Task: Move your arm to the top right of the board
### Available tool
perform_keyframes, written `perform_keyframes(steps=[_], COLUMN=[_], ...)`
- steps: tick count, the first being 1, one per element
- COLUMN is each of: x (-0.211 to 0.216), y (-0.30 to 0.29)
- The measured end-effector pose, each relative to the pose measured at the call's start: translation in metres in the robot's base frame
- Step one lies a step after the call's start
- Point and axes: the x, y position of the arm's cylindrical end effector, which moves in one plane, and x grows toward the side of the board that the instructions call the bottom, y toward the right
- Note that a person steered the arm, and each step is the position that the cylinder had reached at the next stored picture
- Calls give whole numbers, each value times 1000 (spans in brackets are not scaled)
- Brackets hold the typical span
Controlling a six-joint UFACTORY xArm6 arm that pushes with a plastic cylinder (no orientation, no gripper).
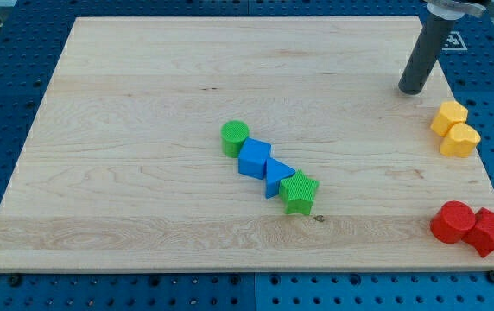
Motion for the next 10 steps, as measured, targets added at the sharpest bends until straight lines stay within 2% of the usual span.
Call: perform_keyframes(steps=[10], x=[-45], y=[0])
